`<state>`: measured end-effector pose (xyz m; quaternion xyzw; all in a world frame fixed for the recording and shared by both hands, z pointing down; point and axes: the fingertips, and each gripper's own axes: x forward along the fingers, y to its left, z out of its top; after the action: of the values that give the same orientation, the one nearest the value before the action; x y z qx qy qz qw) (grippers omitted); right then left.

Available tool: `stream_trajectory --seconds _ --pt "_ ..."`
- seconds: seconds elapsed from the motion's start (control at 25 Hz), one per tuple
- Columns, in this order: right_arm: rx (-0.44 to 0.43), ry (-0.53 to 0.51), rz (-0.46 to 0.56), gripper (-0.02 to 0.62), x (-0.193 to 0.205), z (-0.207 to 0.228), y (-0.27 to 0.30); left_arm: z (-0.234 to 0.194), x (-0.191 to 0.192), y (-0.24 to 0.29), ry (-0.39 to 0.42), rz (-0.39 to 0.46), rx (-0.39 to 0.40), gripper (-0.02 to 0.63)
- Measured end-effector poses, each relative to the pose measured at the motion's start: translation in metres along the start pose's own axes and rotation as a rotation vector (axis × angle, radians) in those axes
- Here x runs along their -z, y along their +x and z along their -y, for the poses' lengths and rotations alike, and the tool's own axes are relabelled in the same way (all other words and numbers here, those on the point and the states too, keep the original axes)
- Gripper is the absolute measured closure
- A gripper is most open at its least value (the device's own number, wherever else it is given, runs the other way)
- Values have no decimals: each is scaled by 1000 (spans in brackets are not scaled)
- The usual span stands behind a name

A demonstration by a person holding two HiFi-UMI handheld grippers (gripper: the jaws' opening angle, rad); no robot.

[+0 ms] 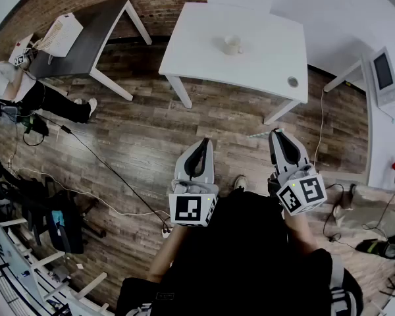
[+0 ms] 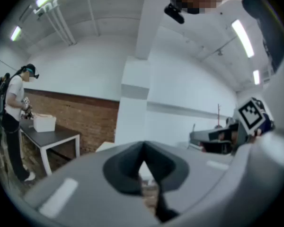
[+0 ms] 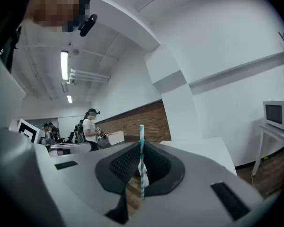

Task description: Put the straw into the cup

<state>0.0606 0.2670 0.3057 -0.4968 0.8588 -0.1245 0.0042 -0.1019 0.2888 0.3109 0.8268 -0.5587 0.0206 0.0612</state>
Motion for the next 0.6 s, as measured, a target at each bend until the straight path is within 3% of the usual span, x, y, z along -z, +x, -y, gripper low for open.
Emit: stream_trajectory --seconds 0.6 --pt "2 5 11 571 -5 7 1 6 -4 10 3 4 10 602"
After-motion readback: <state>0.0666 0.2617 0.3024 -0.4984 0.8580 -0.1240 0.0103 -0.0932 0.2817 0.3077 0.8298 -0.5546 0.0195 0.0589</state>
